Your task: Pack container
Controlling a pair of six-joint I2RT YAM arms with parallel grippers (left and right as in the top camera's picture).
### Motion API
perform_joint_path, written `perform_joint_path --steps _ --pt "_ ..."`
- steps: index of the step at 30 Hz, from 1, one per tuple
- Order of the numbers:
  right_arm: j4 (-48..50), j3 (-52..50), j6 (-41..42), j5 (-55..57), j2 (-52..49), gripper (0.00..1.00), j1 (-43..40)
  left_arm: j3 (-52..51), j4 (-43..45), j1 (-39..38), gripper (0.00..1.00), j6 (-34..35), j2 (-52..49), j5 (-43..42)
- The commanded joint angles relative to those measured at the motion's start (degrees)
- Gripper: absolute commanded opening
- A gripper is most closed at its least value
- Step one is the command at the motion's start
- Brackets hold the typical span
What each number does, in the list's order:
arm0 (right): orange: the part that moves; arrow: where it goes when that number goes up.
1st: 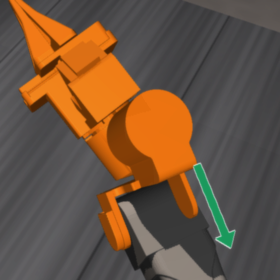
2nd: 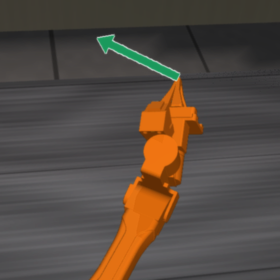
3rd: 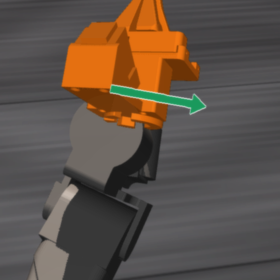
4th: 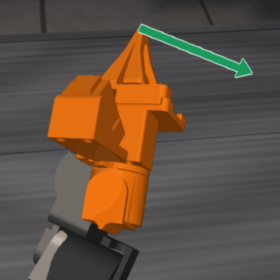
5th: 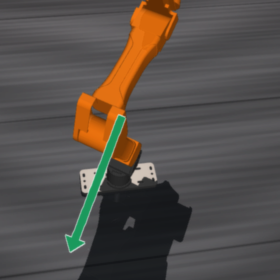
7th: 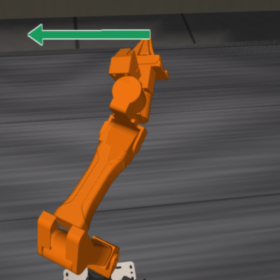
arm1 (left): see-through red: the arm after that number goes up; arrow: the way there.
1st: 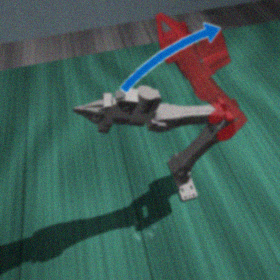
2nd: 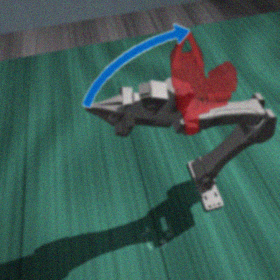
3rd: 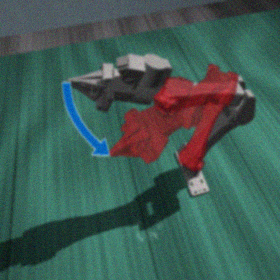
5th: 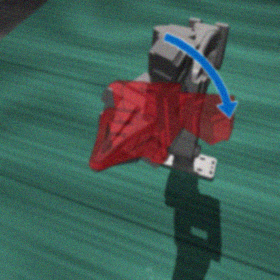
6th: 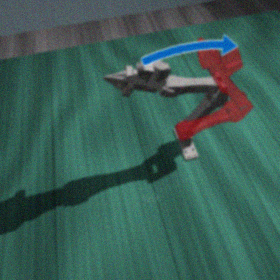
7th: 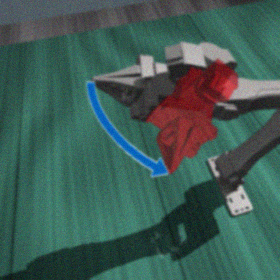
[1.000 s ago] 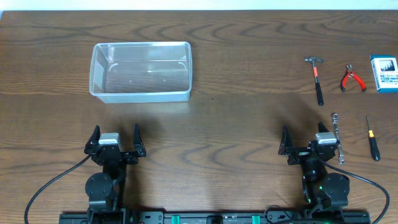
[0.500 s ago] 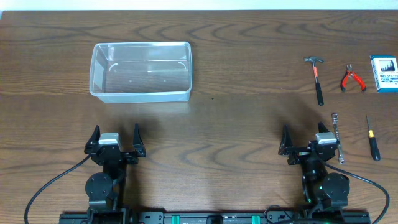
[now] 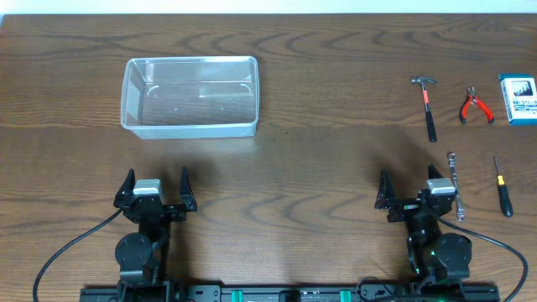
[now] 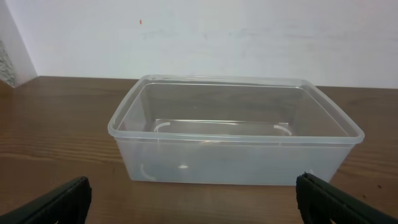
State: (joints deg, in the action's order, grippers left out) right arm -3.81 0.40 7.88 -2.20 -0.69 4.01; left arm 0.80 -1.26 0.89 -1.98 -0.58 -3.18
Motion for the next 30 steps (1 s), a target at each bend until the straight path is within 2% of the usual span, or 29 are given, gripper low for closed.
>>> perform_joint_path --steps 1,6,18,24,30 --pt "-0.1 -0.1 11.3 -1.1 0.4 0.99 0.5 -0.6 -2.6 -0.3 0.98 -1.0 0.3 0.5" --pt "-0.2 -0.1 21.8 -1.9 0.3 0.99 0.6 -0.6 -2.6 -0.3 0.98 -1.0 0.3 0.5" --pt "0.3 -0.1 24.0 -5.7 0.2 0.99 0.6 -0.6 -2.6 -0.3 0.98 -1.0 0.3 0.5" --pt "-1.2 1.4 16.5 -18.0 -0.5 0.99 0.6 -0.6 -2.6 -0.3 0.98 -1.0 0.3 0.5" --pt "-11.0 12.6 10.9 -17.3 -5.1 0.99 0.6 -0.6 -2.6 -0.3 0.98 -1.0 0.3 0.5"
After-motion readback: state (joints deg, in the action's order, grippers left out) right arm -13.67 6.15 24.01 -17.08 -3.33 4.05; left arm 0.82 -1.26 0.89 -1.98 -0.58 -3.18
